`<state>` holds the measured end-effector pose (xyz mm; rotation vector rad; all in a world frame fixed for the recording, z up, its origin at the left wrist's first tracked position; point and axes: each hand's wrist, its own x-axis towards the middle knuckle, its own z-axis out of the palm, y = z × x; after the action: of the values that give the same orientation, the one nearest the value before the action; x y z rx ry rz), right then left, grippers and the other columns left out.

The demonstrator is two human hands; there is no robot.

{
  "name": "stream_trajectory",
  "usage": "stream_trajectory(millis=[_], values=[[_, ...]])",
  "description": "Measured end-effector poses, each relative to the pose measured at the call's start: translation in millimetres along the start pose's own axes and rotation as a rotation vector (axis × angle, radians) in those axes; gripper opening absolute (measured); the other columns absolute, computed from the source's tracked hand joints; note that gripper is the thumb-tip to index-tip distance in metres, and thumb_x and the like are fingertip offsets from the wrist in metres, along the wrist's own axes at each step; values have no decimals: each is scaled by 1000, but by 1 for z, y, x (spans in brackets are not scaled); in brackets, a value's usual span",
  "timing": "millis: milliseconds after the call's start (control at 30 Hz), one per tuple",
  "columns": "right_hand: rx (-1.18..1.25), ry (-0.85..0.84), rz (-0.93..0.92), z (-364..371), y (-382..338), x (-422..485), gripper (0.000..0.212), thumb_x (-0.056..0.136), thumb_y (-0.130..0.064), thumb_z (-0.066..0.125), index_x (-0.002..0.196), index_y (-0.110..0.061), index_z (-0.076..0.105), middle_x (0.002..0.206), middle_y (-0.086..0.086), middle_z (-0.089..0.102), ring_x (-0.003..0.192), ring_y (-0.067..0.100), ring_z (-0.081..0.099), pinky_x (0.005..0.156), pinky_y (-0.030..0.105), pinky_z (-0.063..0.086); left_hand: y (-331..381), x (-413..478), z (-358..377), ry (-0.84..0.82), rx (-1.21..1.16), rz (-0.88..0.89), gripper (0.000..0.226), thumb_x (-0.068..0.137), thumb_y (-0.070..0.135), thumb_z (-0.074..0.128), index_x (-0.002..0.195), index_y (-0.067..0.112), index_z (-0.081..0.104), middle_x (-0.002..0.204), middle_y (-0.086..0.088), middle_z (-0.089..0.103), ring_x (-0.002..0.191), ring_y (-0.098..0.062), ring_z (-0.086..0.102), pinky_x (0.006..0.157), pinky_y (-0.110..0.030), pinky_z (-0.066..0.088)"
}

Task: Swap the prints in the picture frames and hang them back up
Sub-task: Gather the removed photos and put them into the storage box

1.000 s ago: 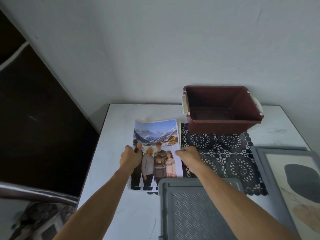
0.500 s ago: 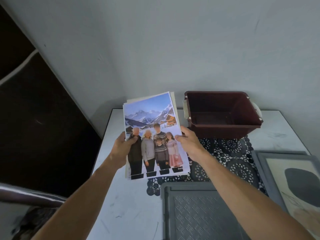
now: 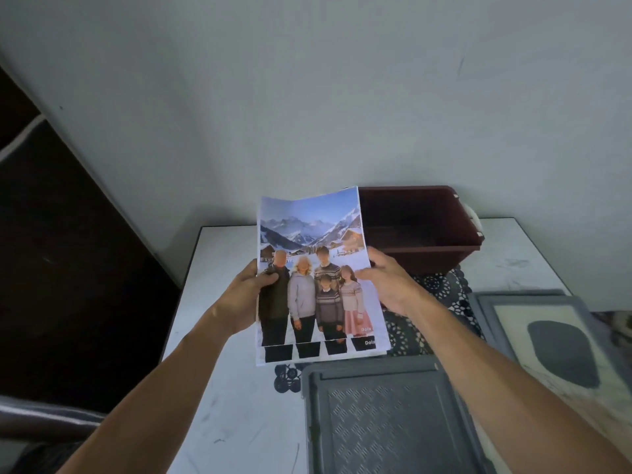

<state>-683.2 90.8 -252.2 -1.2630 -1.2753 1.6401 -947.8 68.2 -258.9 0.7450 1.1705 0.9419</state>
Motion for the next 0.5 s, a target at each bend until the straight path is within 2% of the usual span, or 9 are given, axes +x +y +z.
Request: stream_trajectory(millis=[133,233,300,367,433,500], values=[[239,53,15,-14,-14,-8,41,90,18,47,114,-9,66,103,20,66,88,22,66,78,31,56,13,-1,11,-104,-137,58,31,98,-4,43,122,7,60,110,-18,70,94,-30,69,73,-37,61],[330,110,50,-22,-24,-18,25,91,10,52,89,-9,69,98,20,65,79,28,67,62,34,59,23,0,30,-172,-161,78,24,97,-1,40,108,1,60,95,-16,71,87,-30,69,70,-35,59],[340,125,72,-32,-29,-24,29,94,2,52,75,-11,70,96,19,64,75,31,64,49,32,57,27,1,38,-235,-208,92,32,100,11,34,101,0,65,93,-16,70,89,-32,66,72,-35,58],[350,144,57,-44,-30,-29,35,96,-2,50,70,-13,71,98,20,62,71,27,65,44,28,53,32,5,44,-205,-299,-31,50,100,34,29,95,8,72,99,-15,72,94,-33,67,74,-38,58],[360,149,28,-56,-32,-32,40,97,-3,49,66,-16,71,96,18,61,65,24,65,42,26,51,36,12,49,-259,-244,-171,69,95,65,30,114,10,68,121,-18,67,110,-38,63,87,-49,54],[274,163,25,-67,-35,-36,36,95,-5,52,66,-17,71,97,16,60,72,28,63,47,28,52,40,16,56,-419,-117,-254,89,88,80,29,127,7,61,131,-21,61,120,-38,58,100,-53,47]])
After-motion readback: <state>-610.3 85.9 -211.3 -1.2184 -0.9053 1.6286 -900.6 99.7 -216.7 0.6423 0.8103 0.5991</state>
